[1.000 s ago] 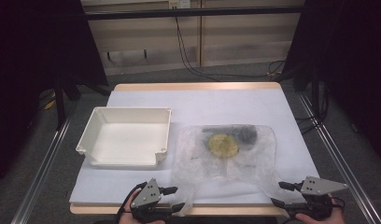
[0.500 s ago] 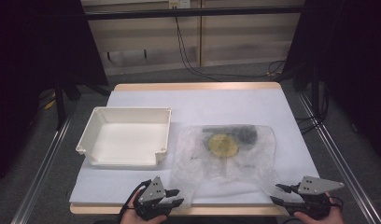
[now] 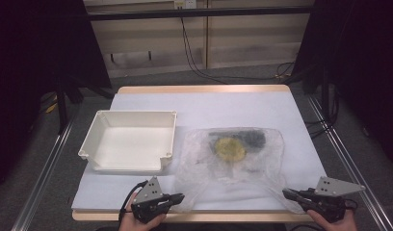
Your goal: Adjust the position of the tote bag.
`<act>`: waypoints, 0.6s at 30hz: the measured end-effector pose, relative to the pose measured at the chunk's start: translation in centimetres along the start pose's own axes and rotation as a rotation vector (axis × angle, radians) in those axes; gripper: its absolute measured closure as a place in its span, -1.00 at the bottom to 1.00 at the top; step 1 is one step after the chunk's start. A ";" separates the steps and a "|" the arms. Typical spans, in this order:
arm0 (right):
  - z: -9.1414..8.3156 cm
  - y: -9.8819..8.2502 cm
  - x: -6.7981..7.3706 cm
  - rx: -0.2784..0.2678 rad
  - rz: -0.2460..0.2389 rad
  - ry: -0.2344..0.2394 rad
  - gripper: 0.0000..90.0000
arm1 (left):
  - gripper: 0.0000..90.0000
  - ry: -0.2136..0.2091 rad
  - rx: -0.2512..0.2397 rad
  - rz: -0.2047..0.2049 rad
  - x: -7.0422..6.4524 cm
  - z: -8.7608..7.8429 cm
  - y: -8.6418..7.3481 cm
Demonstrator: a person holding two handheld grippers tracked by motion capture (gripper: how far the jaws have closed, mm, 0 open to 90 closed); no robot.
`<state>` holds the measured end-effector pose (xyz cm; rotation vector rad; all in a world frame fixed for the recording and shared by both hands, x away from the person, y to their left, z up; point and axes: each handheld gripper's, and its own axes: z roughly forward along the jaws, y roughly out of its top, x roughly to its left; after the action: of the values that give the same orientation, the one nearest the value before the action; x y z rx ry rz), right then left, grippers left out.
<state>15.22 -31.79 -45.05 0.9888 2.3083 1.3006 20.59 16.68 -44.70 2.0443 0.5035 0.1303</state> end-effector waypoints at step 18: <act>-1.9 6.4 -2.9 -0.196 -0.022 -0.061 1.00 | 0.99 0.101 -0.092 0.070 2.2 -3.3 5.9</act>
<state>18.81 -32.80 -38.83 0.9215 2.0936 1.4353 23.41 17.73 -38.22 1.9728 0.4793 0.2951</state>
